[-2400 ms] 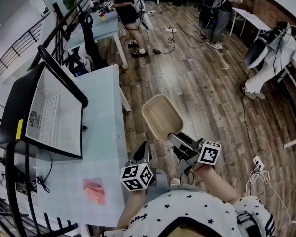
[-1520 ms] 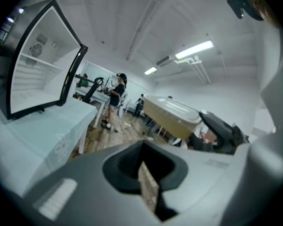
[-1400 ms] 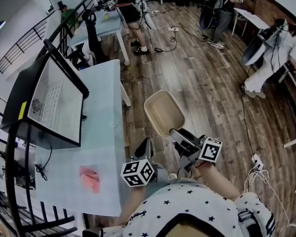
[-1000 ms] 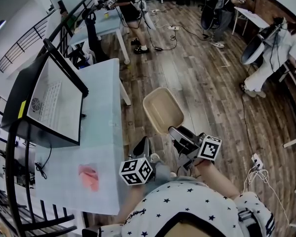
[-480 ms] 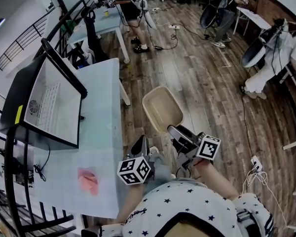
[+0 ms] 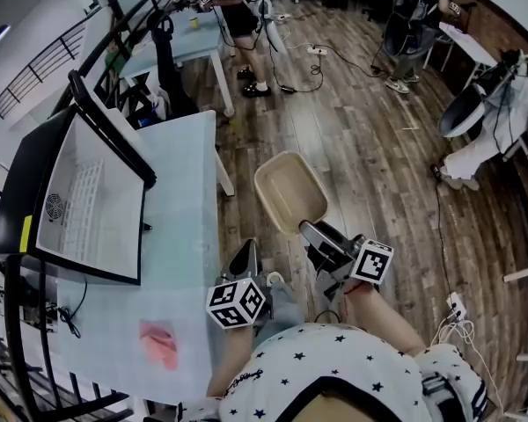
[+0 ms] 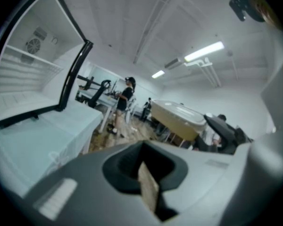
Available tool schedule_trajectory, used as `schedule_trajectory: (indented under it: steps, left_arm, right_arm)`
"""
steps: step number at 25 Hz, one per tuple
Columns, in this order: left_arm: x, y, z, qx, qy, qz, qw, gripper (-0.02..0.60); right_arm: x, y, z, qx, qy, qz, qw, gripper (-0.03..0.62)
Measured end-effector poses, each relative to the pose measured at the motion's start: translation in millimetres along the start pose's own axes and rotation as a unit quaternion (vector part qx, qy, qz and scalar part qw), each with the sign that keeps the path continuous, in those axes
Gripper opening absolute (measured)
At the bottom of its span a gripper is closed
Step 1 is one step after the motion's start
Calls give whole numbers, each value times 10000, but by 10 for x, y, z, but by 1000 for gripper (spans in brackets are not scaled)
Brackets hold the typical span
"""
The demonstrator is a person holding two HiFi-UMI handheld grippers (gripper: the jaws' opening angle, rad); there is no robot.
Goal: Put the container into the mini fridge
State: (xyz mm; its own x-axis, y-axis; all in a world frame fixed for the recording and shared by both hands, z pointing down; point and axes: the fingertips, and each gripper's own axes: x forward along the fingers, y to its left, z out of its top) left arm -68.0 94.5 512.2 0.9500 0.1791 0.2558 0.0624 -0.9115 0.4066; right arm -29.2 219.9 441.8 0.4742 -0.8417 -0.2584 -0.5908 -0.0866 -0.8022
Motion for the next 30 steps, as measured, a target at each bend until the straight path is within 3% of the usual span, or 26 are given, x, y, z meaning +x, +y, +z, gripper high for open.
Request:
schedule_trajectory:
  steps: [14,30]
  left_arm:
    - [965,650,806,-32,-218,101,9997,6]
    - [1467,1652,1395,-62,-446,479,9978,5]
  right_arm:
    - [1209,-453,456,37,218,135,9997,227]
    - [2513,-799,384,150,648,526,9964,227]
